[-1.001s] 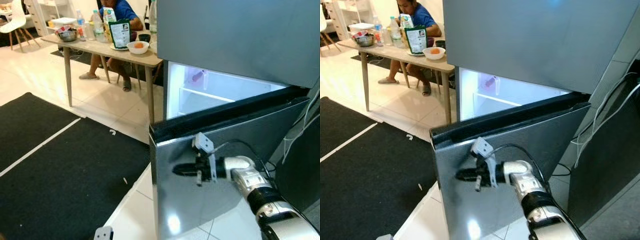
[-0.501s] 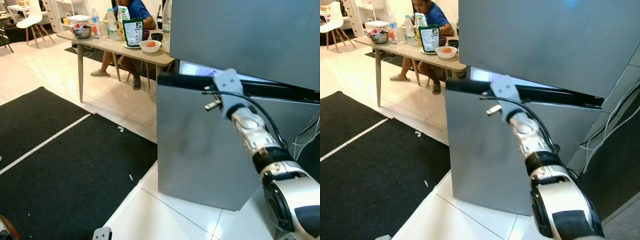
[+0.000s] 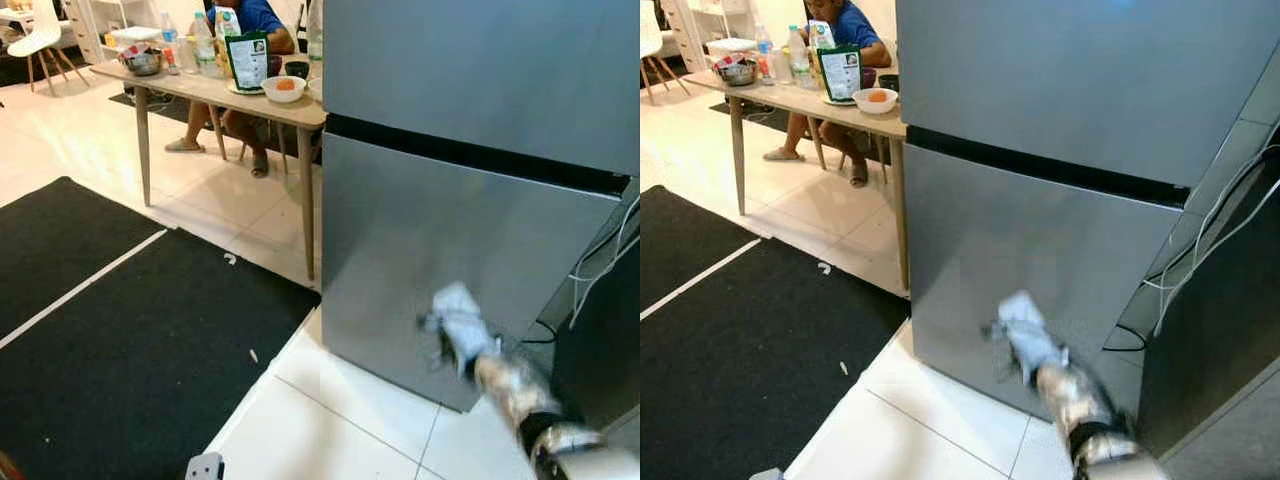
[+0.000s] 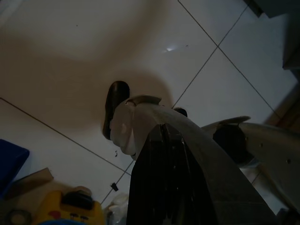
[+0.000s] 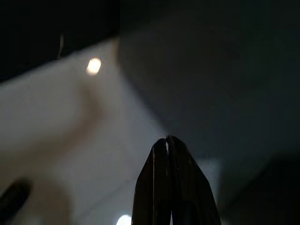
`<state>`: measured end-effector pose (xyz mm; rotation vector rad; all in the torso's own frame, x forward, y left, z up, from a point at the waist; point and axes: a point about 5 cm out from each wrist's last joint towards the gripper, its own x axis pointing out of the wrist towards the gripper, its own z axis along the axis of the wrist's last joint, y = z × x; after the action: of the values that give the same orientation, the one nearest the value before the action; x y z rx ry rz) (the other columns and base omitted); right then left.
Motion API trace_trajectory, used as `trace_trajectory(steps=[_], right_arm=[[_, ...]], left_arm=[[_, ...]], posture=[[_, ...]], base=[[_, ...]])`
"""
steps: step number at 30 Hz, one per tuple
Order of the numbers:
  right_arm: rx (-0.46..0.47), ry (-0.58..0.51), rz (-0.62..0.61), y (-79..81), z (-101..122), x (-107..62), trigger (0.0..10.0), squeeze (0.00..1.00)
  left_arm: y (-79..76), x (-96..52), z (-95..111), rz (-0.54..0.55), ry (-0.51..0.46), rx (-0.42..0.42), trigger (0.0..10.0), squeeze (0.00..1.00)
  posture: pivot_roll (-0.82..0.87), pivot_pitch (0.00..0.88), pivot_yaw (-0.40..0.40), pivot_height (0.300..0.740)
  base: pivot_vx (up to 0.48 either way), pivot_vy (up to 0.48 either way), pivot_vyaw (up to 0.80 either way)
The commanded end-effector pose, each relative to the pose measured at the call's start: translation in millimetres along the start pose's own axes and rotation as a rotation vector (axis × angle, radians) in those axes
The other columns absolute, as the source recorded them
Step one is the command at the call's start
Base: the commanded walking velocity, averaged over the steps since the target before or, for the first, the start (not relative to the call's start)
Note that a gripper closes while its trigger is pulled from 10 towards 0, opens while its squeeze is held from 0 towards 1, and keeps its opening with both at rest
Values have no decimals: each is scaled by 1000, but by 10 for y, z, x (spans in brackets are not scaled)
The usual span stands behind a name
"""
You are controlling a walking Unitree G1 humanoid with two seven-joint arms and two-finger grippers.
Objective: Restocking fridge
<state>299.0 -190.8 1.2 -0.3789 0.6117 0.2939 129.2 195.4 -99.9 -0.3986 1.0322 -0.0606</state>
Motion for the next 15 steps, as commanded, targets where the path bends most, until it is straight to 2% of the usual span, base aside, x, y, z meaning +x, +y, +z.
trace_trajectory(steps=[1,3,5,7,9,12,15], right_arm=[[-6,126,24,97,-338,-67,10000,0],[18,306,40,241,-862,-243,10000,0],[18,306,40,241,-862,-243,10000,0],[84,446,21,327,-1289,-461,10000,0],[113,524,9,374,-1528,-615,10000,0],[107,573,-10,378,-1682,-730,10000,0],[139,583,-31,380,-1725,-763,10000,0]], left_arm=[[-20,6,-19,-7,6,10,10000,0],[-23,7,-20,-8,8,15,10000,0],[-23,7,-20,-8,8,15,10000,0],[-24,7,-30,-7,13,20,10000,0],[-22,5,-38,-5,16,22,10000,0],[-16,1,-49,0,21,31,10000,0],[-12,-1,-52,4,23,48,10000,0]], posture=[[-44,20,-42,740],[-48,20,-42,740],[-48,20,-42,740],[-46,21,-47,740],[-49,22,-45,740],[-58,25,-39,740],[-61,32,-35,740]], base=[[0,0,0],[0,0,0],[0,0,0],[0,0,0],[0,0,0],[0,0,0],[0,0,0]])
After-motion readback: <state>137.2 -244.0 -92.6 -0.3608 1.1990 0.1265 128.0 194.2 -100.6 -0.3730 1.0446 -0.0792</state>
